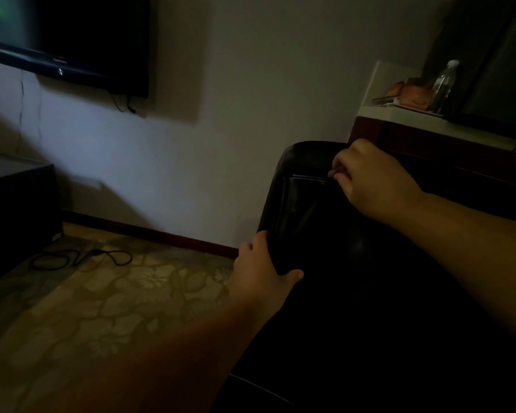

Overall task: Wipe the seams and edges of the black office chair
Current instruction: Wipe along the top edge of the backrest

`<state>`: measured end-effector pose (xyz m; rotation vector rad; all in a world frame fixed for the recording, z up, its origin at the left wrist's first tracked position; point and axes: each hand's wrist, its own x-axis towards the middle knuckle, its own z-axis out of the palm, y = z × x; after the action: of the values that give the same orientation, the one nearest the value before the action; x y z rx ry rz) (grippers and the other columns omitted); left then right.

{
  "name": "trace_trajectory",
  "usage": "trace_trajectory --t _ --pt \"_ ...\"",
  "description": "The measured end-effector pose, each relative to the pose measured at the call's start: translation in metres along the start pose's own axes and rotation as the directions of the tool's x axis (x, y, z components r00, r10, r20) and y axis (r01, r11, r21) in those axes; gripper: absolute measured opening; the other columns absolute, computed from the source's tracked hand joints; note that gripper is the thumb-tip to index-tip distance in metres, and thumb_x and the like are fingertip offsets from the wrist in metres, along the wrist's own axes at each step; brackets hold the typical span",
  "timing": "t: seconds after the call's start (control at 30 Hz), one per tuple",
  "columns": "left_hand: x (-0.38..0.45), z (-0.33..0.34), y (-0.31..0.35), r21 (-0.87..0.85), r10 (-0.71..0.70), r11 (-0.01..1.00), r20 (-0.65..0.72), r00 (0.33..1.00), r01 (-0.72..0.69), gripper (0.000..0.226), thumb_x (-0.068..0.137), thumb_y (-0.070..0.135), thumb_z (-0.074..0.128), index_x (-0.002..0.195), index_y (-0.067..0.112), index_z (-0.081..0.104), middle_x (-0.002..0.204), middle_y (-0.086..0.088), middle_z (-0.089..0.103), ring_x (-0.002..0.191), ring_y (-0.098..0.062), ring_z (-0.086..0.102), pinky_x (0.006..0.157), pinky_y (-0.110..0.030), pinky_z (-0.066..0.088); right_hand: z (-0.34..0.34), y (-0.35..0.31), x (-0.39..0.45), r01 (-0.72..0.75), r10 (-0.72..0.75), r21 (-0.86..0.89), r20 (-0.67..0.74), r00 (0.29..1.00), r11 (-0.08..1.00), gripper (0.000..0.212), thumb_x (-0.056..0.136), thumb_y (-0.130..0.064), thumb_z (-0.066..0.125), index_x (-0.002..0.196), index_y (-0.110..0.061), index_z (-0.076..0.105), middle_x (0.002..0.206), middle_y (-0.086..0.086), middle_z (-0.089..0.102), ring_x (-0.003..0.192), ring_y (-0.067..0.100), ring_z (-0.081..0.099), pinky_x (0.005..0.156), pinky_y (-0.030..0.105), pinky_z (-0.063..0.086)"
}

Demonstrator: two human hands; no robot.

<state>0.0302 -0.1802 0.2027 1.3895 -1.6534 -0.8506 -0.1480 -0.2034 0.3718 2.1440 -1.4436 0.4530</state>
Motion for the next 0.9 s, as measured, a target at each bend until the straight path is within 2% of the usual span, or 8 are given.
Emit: trace_trajectory --t 0.13,0.27,0.4,0.5,0.63,0.77,0.9 --pt "0.002 0.000 -0.005 0.025 0.023 0.999 -0.002 1.000 -0.023 0.092 0.078 0.051 0.080 0.151 0.028 0.028 0.141 0.002 0.041 0.130 -0.023 0.048 0.105 -0.045 0.049 0.004 -0.006 0.001 0.070 -0.070 0.003 0.118 0.990 0.998 0.017 0.094 -0.024 0.061 0.108 -0.016 0.064 0.103 0.001 0.048 0.088 0.020 0.053 0.075 0.032 0.047" --pt "0.004 0.001 -0.008 0.067 0.031 0.997 -0.009 0.999 -0.030 0.094 0.078 0.057 0.078 0.151 0.030 0.026 0.142 0.004 0.042 0.130 -0.022 0.048 0.104 -0.047 0.050 0.003 0.001 0.003 0.000 0.001 0.031 -0.019 1.000 1.000 0.017 0.094 -0.019 0.061 0.108 -0.010 0.064 0.108 0.009 0.053 0.094 0.025 0.055 0.078 0.031 0.043" --pt "0.005 0.002 -0.011 0.099 0.039 0.994 -0.030 0.999 -0.036 0.095 0.077 0.059 0.077 0.152 0.031 0.025 0.141 0.006 0.042 0.128 -0.021 0.049 0.101 -0.046 0.052 0.009 -0.001 0.000 0.062 -0.063 0.011 0.073 0.995 0.998 0.017 0.094 -0.023 0.061 0.108 -0.015 0.064 0.104 0.002 0.049 0.090 0.020 0.053 0.075 0.030 0.045" --pt "0.004 0.003 -0.012 0.111 0.051 0.993 -0.034 0.998 -0.047 0.094 0.079 0.059 0.075 0.153 0.033 0.023 0.141 0.006 0.042 0.128 -0.021 0.050 0.100 -0.043 0.052 0.008 0.001 0.003 0.002 -0.002 0.007 -0.053 0.999 1.000 0.017 0.094 -0.022 0.061 0.107 -0.010 0.064 0.104 0.007 0.052 0.091 0.024 0.054 0.073 0.029 0.039" --pt "0.002 0.004 -0.013 0.120 0.069 0.991 -0.054 0.996 -0.062 0.095 0.081 0.059 0.073 0.155 0.033 0.019 0.142 0.006 0.040 0.129 -0.020 0.048 0.100 -0.041 0.050 0.015 -0.006 0.002 0.061 -0.061 0.005 0.032 0.998 0.998 0.016 0.094 -0.023 0.060 0.106 -0.013 0.064 0.105 0.006 0.051 0.088 0.021 0.053 0.073 0.033 0.046" --pt "0.001 0.007 -0.015 0.095 0.075 0.993 -0.058 0.995 -0.069 0.096 0.082 0.058 0.074 0.155 0.036 0.017 0.144 0.006 0.039 0.132 -0.020 0.046 0.102 -0.040 0.048 0.013 -0.004 0.004 -0.011 0.014 0.030 -0.085 0.996 0.999 0.016 0.095 -0.022 0.060 0.105 -0.011 0.065 0.104 0.008 0.052 0.089 0.023 0.054 0.075 0.031 0.043" --pt "0.001 0.009 -0.017 0.086 0.077 0.994 -0.082 0.994 -0.070 0.095 0.081 0.058 0.074 0.154 0.037 0.018 0.142 0.007 0.041 0.130 -0.019 0.047 0.102 -0.040 0.049 0.016 -0.011 0.003 0.078 -0.079 0.014 0.031 0.996 0.997 0.017 0.094 -0.025 0.060 0.106 -0.014 0.065 0.105 0.005 0.051 0.088 0.020 0.054 0.076 0.035 0.050"
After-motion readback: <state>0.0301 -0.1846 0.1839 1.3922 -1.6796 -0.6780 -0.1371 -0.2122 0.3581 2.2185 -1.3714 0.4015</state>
